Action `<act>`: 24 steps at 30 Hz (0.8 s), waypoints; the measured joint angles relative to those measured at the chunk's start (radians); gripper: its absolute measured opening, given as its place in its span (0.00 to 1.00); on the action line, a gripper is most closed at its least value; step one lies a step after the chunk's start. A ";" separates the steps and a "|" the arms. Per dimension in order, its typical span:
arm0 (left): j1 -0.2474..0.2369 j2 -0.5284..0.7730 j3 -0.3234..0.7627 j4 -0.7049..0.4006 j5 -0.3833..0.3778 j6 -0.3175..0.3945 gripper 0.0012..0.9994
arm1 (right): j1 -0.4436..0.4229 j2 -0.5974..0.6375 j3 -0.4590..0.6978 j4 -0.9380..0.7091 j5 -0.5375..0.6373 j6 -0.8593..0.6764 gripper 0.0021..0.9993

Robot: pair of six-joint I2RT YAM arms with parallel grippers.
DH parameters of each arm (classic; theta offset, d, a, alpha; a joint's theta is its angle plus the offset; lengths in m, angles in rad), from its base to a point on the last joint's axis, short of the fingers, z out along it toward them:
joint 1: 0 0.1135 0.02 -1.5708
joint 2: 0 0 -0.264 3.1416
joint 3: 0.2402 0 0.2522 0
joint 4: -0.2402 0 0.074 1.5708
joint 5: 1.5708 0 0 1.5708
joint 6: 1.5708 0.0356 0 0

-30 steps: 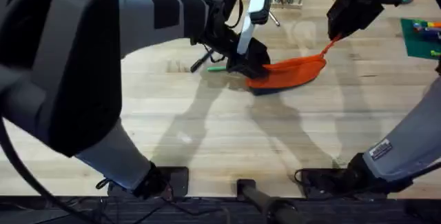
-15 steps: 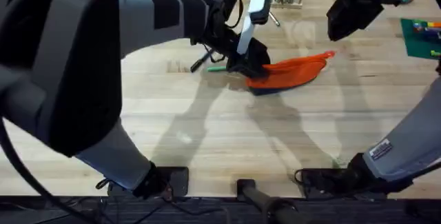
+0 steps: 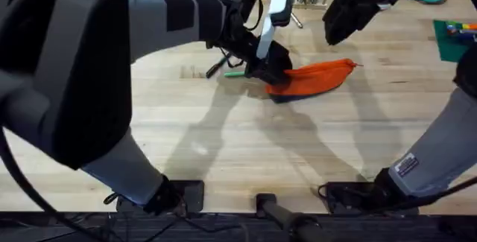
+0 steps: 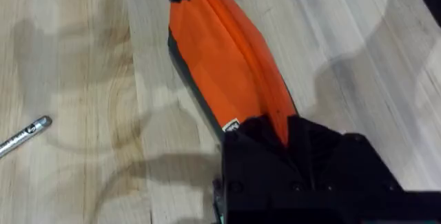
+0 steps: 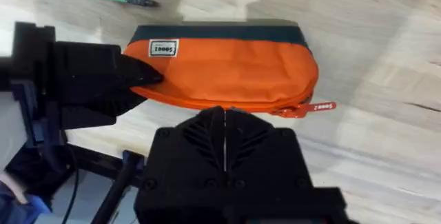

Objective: Unzip the bag, pick up the pens from the table one at a time and place them inside, then zip the bag closed.

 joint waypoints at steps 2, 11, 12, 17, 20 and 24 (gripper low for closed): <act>0.000 0.000 0.000 0.000 0.000 0.000 0.04 | 0.008 0.000 0.000 0.000 0.002 -0.001 0.03; 0.000 0.000 0.000 0.000 0.000 0.000 0.04 | 0.009 0.000 0.000 -0.001 0.003 -0.001 0.03; 0.000 0.000 0.000 0.000 0.000 0.000 0.04 | 0.009 0.000 0.000 -0.001 0.003 -0.001 0.03; 0.000 0.000 0.000 0.000 0.000 0.000 0.04 | 0.009 0.000 0.001 -0.003 0.003 -0.001 0.03; 0.000 0.000 0.000 0.000 0.000 0.000 0.04 | 0.009 0.000 0.002 -0.004 0.004 -0.001 0.09; 0.000 0.000 0.000 0.000 0.000 0.000 0.04 | 0.008 0.000 0.004 -0.004 0.007 -0.008 0.53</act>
